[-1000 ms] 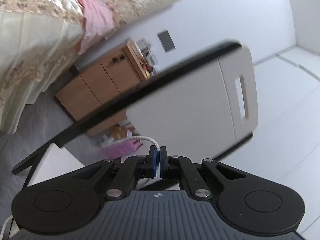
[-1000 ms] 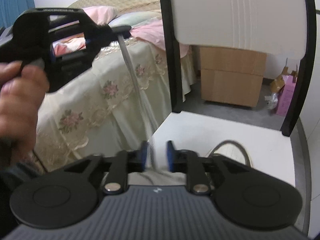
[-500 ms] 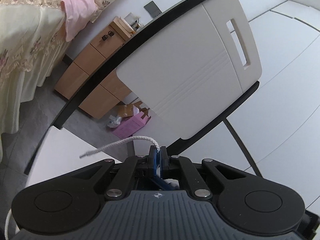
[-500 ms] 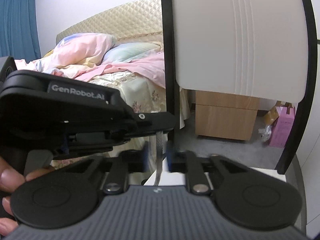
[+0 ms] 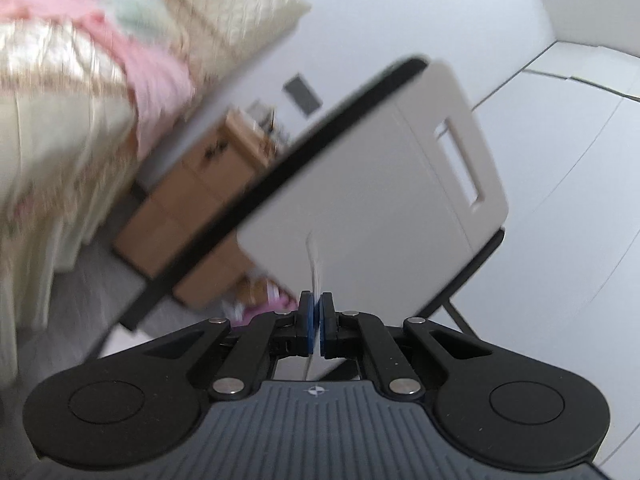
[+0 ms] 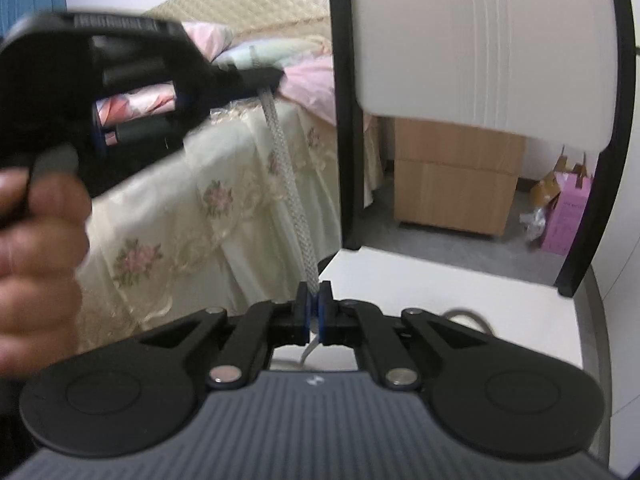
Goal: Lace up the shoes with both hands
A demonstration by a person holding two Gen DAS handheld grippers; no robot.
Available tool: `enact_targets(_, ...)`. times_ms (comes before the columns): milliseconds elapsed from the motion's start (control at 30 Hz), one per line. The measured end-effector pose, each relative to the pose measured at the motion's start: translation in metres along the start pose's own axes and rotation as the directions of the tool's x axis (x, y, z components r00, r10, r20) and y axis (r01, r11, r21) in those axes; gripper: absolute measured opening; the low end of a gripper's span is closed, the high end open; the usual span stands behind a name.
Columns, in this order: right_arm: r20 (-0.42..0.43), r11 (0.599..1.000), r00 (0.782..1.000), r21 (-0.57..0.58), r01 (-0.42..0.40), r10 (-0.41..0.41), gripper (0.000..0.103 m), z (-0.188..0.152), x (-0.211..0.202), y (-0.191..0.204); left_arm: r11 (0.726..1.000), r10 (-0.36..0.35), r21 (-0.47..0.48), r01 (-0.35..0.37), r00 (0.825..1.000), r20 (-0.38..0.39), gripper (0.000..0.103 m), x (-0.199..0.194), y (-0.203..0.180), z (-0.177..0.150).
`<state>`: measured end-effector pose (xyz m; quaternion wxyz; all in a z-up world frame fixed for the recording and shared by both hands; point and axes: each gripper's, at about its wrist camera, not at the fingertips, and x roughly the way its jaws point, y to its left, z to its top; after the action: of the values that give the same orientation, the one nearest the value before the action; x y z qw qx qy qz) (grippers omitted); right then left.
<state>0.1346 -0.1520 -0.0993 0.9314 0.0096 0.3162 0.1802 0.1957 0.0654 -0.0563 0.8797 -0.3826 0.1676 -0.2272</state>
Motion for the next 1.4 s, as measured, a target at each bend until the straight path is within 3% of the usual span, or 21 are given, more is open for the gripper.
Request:
enact_targets(100, -0.007, 1.0, 1.0, -0.017, 0.007, -0.007, 0.004, -0.001, -0.001, 0.004, 0.999, -0.019, 0.044, 0.019, 1.0, -0.004, 0.003, -0.002, -0.007, 0.001)
enact_targets(267, -0.013, 0.995, 0.998, 0.088, -0.056, 0.057, 0.007, 0.003, 0.004, -0.01, 0.984, 0.035, 0.178, -0.031, 0.999, -0.019, 0.003, 0.004, -0.023, -0.009)
enact_targets(333, -0.005, 0.988, 0.997, 0.131, -0.076, 0.078, 0.021, 0.004, -0.002, -0.017, 0.972, 0.076, 0.226, -0.069, 0.997, -0.022, 0.003, 0.007, -0.026, -0.012)
enact_targets(367, 0.002, 0.984, 0.996, 0.153, -0.087, 0.087, 0.042, 0.003, -0.006, -0.019, 0.964, 0.101, 0.251, -0.092, 0.995, -0.021, 0.003, 0.009, -0.027, -0.014)
enact_targets(433, 0.022, 0.973, 0.994, 0.201, -0.11, 0.108, 0.047, 0.003, -0.012, -0.03, 0.941, 0.153, 0.307, -0.142, 0.988, -0.013, 0.003, 0.013, -0.031, -0.017)
enact_targets(533, 0.054, 0.95, 0.99, 0.278, -0.139, 0.13, 0.047, 0.003, -0.022, -0.052, 0.886, 0.213, 0.418, -0.201, 0.977, 0.018, 0.003, 0.017, -0.04, -0.027)
enact_targets(633, 0.103, 0.924, 0.987, 0.35, -0.15, 0.121, 0.047, 0.004, -0.039, -0.077, 0.819, 0.231, 0.534, -0.209, 0.973, 0.025, 0.003, 0.024, -0.052, -0.043)
enact_targets(700, 0.158, 0.886, 0.98, 0.428, -0.18, 0.123, 0.047, 0.003, -0.054, -0.098, 0.758, 0.227, 0.626, -0.183, 0.974, 0.011, 0.003, 0.03, -0.062, -0.059)
enact_targets(800, 0.237, 0.795, 0.96, 0.549, -0.257, 0.147, 0.047, -0.002, -0.065, -0.129, 0.664, 0.214, 0.738, -0.123, 0.976, -0.029, 0.003, 0.039, -0.077, -0.088)
enact_targets(867, 0.291, 0.721, 0.942, 0.616, -0.316, 0.164, 0.047, -0.006, -0.07, -0.147, 0.589, 0.207, 0.804, -0.088, 0.977, -0.044, 0.003, 0.043, -0.086, -0.109)
enact_targets(933, 0.321, 0.672, 0.929, 0.649, -0.356, 0.183, 0.047, -0.009, -0.074, -0.159, 0.511, 0.201, 0.858, -0.052, 0.978, -0.061, 0.003, 0.046, -0.094, -0.129)
enact_targets(1033, 0.327, 0.675, 0.926, 0.642, -0.364, 0.189, 0.036, -0.007, -0.077, -0.162, 0.444, 0.191, 0.896, -0.006, 0.978, -0.089, 0.003, 0.047, -0.1, -0.151)
enact_targets(1167, 0.301, 0.695, 0.933, 0.628, -0.351, 0.199, 0.034, -0.007, -0.073, -0.159, 0.379, 0.176, 0.925, 0.028, 0.979, -0.102, 0.003, 0.045, -0.104, -0.168)
enact_targets(1233, 0.276, 0.708, 0.942, 0.625, -0.327, 0.191, 0.031, -0.009, -0.074, -0.158, 0.373, 0.174, 0.927, 0.041, 0.978, -0.113, 0.003, 0.044, -0.104, -0.17)
enact_targets(1300, 0.256, 0.72, 0.948, 0.62, -0.311, 0.189, 0.014, -0.011, -0.07, -0.157, 0.368, 0.174, 0.929, 0.045, 0.978, -0.116, 0.003, 0.044, -0.104, -0.171)
enact_targets(1400, 0.225, 0.752, 0.954, 0.589, -0.295, 0.197, 0.004, -0.01, -0.065, -0.152, 0.365, 0.173, 0.93, 0.042, 0.979, -0.111, 0.003, 0.044, -0.103, -0.171)
